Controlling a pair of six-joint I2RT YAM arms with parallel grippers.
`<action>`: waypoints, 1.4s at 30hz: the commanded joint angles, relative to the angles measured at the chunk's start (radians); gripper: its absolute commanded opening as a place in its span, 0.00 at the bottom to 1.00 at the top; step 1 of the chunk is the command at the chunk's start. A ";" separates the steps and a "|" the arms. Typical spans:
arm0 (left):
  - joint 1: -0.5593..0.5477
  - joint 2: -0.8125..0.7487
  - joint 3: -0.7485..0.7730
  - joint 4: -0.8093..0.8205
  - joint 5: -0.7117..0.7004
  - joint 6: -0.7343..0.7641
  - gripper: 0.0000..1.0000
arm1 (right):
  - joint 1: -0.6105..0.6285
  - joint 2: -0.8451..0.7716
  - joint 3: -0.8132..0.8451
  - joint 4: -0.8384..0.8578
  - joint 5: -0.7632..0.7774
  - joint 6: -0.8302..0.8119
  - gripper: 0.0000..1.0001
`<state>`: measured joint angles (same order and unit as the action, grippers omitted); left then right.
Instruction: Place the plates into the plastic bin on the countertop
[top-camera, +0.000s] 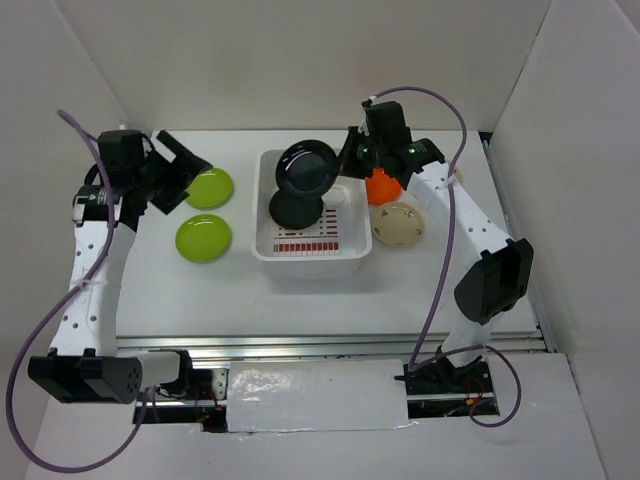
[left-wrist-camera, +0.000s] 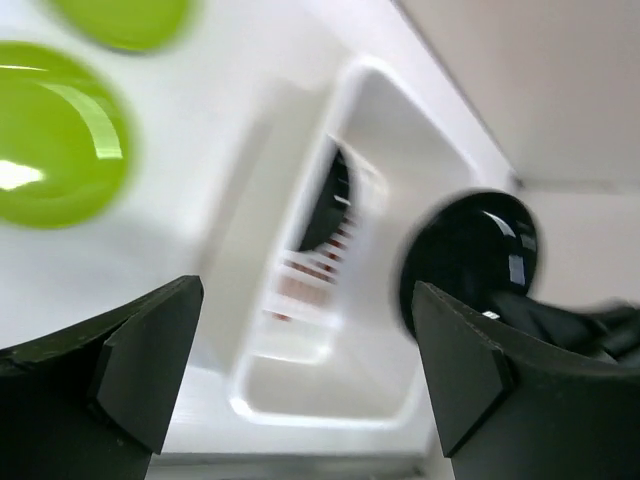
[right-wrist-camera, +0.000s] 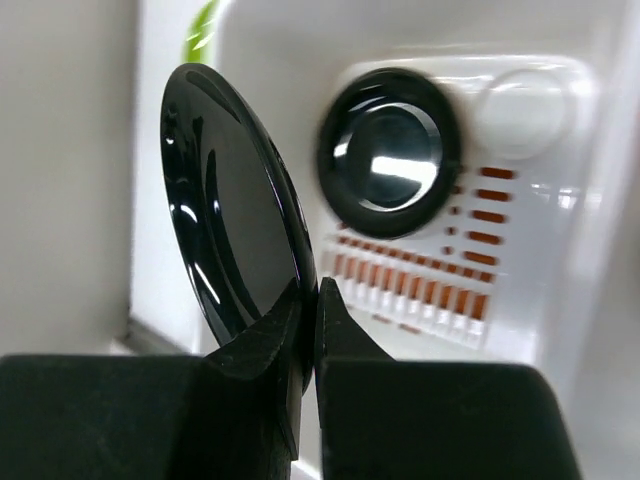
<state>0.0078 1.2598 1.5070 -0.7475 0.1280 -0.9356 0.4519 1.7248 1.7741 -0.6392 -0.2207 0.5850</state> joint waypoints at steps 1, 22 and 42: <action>0.122 -0.046 -0.068 -0.205 -0.298 0.072 0.99 | -0.016 0.047 -0.021 -0.053 0.147 0.041 0.00; 0.314 0.138 -0.516 0.073 -0.166 0.110 0.99 | 0.001 0.507 0.263 -0.036 0.034 0.016 0.41; 0.299 0.297 -0.568 0.273 -0.148 0.072 0.89 | 0.162 -0.014 0.082 -0.137 0.090 -0.042 1.00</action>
<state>0.3092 1.5604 0.9413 -0.5579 -0.0212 -0.8448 0.5987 1.9053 1.8977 -0.7818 -0.1364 0.5690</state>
